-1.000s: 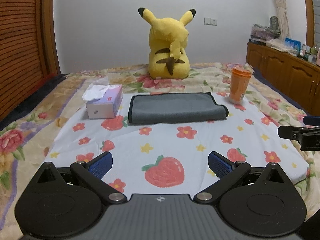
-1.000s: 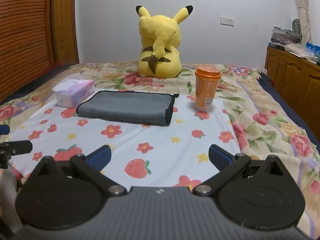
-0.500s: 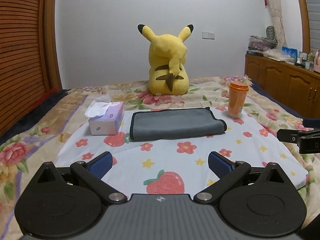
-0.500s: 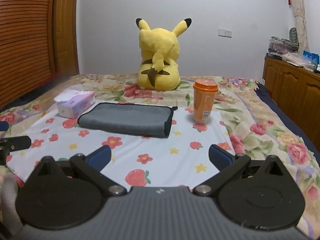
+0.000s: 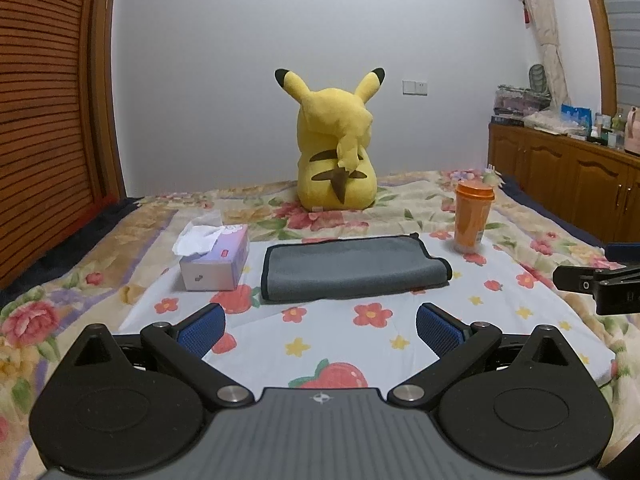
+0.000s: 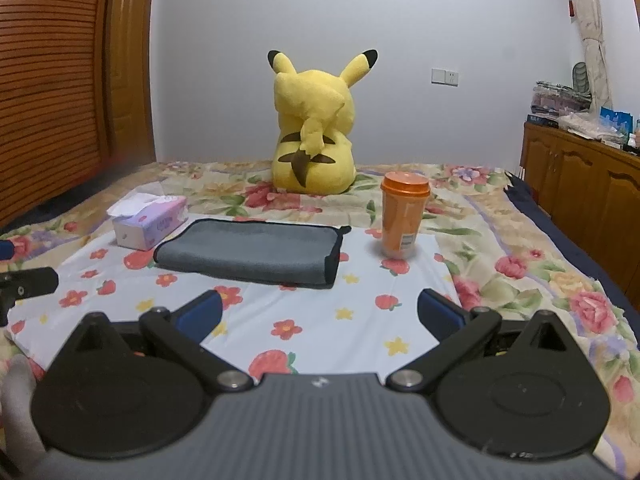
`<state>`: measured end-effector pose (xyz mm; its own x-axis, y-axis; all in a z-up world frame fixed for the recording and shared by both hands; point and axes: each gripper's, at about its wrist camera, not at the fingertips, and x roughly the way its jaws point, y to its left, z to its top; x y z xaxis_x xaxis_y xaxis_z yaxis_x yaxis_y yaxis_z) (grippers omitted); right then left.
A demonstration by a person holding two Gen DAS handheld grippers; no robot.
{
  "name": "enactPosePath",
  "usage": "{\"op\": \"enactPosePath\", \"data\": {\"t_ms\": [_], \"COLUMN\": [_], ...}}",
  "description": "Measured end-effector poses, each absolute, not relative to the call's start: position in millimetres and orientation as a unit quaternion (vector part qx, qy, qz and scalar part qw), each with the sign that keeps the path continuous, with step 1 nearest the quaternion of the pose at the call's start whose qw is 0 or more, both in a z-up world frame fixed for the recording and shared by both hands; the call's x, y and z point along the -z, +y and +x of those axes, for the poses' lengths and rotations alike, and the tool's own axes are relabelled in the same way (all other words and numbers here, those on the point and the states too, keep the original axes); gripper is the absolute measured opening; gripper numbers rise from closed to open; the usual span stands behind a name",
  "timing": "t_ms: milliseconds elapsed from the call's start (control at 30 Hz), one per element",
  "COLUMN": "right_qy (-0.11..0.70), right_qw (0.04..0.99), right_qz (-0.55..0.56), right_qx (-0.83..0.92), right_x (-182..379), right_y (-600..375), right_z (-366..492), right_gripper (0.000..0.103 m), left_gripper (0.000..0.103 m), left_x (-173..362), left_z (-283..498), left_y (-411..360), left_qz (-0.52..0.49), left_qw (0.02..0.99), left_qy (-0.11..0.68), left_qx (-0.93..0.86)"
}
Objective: Fold towel
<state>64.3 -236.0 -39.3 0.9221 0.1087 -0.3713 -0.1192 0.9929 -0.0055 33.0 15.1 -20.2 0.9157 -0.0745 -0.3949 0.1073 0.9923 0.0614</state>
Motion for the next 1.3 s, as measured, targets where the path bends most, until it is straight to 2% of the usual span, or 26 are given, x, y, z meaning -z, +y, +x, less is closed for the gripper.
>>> {"op": "enactPosePath", "data": {"t_ms": [467,900,1300], "right_qy": [0.163,0.120,0.115], "right_qw": [0.985,0.992,0.992], "right_qz": [-0.015,-0.007,-0.004], "right_qx": [-0.058,-0.048,-0.047], "right_x": [35,28,27], "right_y": [-237,-242,-244], "right_z": [58,48,48], "right_gripper": [0.103,0.103,0.103], "left_gripper": [0.103,0.103,0.103], "left_x": [10,8,8], "left_z": [27,20,20], "left_y": [23,19,18], "left_qz": [0.018,0.040,0.044], "left_qw": [0.983,0.987,0.987], "left_qy": [0.176,0.151,0.150], "left_qx": [0.041,0.040,0.041]}}
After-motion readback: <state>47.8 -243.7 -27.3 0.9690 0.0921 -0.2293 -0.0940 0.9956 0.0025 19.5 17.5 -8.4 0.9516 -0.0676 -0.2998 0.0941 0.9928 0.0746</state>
